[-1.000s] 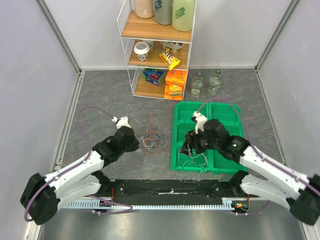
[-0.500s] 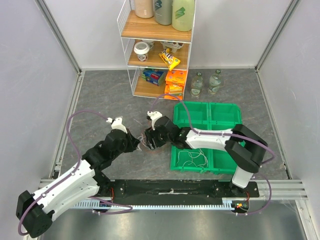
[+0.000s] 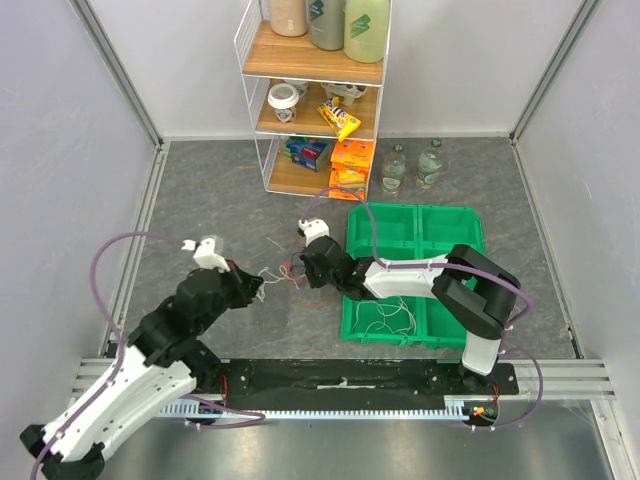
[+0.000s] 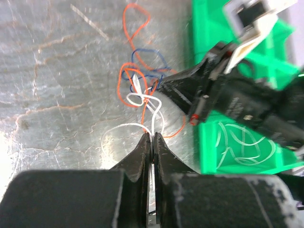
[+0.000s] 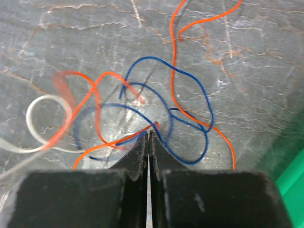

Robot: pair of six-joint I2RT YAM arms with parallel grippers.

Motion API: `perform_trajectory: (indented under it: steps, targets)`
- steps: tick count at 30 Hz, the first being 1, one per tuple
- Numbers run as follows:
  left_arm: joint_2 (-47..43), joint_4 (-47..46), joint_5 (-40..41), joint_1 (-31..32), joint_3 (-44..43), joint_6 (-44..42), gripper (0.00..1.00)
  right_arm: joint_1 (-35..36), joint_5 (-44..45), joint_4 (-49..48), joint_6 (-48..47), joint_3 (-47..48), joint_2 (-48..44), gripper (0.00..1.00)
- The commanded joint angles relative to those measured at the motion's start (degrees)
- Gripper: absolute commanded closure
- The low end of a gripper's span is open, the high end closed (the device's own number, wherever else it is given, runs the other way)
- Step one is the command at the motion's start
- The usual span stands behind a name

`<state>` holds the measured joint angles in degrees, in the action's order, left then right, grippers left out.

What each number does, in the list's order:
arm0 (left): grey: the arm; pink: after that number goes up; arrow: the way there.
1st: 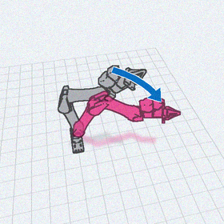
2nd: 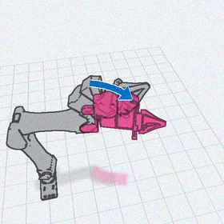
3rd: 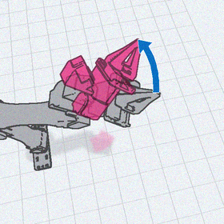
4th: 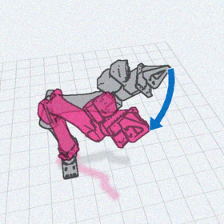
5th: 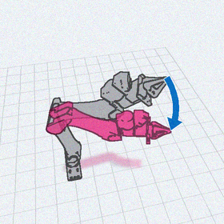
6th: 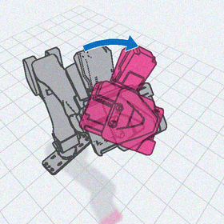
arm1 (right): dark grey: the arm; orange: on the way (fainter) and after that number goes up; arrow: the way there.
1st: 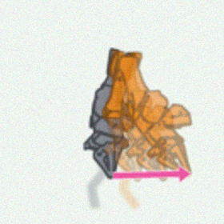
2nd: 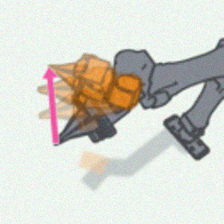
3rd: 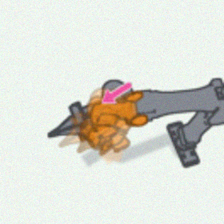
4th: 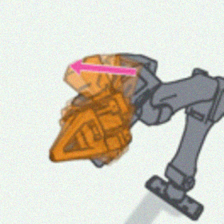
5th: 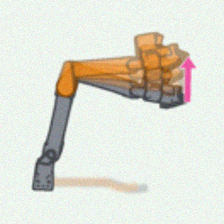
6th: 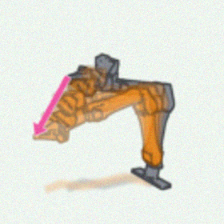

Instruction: Untangle the cables

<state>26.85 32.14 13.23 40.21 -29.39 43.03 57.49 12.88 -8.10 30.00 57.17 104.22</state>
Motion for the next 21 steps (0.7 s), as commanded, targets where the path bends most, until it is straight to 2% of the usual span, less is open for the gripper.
perform_trajectory:
  steps: [1, 10, 16, 20, 21]
  targets:
    - [-8.37, 5.29, 6.26, -0.3, -7.16, 0.13, 0.98, -0.63, 7.94, 1.33, 2.08, 1.28, 0.8, 1.0]
    - [-20.08, 8.29, 17.69, -0.3, -22.45, -9.26, 0.98, -1.6, 7.86, 2.03, 2.43, 1.02, 2.47, 1.0]
    - [-20.35, 8.02, 18.5, -0.3, -28.96, -13.75, 0.99, -1.68, 6.89, 2.65, 1.29, 2.16, 2.48, 1.0]
    - [-19.3, 8.2, 17.71, -0.3, -30.29, -14.02, 0.98, -1.68, 5.76, 3.96, -0.81, 3.82, 2.56, 1.0]
    - [-18.68, 8.11, 16.4, -0.39, -30.2, -14.2, 0.98, -1.6, 5.4, 5.1, -1.25, 4.53, 2.56, 0.95]
